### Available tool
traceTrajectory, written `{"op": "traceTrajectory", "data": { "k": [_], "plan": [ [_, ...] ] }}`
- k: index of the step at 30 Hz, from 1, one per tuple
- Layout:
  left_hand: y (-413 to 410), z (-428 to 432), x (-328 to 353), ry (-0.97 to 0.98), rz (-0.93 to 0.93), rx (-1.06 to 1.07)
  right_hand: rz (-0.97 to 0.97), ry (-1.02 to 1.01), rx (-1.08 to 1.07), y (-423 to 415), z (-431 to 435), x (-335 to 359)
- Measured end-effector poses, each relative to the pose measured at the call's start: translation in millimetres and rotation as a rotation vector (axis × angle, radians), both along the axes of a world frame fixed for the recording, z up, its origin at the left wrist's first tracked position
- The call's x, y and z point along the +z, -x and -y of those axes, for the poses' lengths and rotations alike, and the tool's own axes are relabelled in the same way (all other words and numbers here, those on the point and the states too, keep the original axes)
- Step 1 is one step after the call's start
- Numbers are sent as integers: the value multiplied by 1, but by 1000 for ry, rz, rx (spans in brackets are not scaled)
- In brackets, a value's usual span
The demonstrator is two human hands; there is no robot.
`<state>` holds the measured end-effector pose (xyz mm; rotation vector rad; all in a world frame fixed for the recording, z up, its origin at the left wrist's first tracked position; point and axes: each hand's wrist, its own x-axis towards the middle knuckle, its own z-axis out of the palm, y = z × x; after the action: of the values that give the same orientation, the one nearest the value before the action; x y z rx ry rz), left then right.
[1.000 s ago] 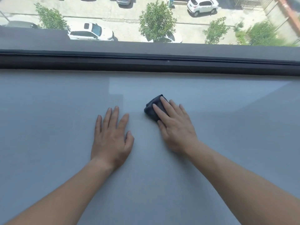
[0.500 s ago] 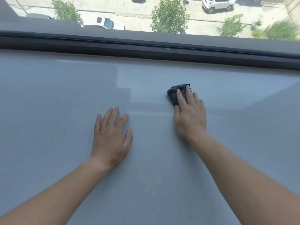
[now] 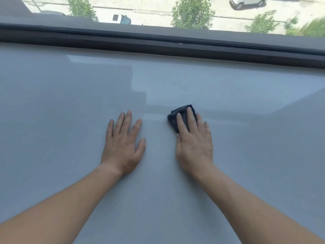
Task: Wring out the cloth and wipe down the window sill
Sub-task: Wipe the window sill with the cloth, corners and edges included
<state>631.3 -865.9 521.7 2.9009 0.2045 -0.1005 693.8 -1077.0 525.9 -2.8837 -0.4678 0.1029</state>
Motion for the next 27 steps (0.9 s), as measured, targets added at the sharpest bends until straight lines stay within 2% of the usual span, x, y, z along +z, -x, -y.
{"op": "traceTrajectory", "data": {
  "k": [2,4,6,9,11,15,17,19,22,23,24,27],
  "plan": [
    [0,1,1,13,9,3,4,4,213,31,1,-4],
    [0,1,2,13,6,9,-5,21,319,35,13,-3],
    [0,2,3,2,-8,12,-5,34,242,17,27,-2],
    [1,3,4,-6,-25,7,-76,-11,-79,-4,33,1],
    [1,3,4,-9,-25,6,-41,-11,-128,14,21,3],
    [0,1,2,-13,-24,7,18,-7,229,88,11,-1],
    [1,0,2,-16,-48,-2,1,12,296,93,24,-2],
    [-1,-3,4,-2,-92,-18,-21,12,162,79,38,0],
    [2,-7,10,22,-147,-41,-73,-47,-171,70,42,3],
    [6,-7,11,15,-133,-42,-46,-42,-198,80,37,4],
    [14,-5,12,15,-105,-43,-6,-27,-151,96,31,4],
    [40,7,14,76,-17,-70,17,8,181,154,20,2]
  ]
}}
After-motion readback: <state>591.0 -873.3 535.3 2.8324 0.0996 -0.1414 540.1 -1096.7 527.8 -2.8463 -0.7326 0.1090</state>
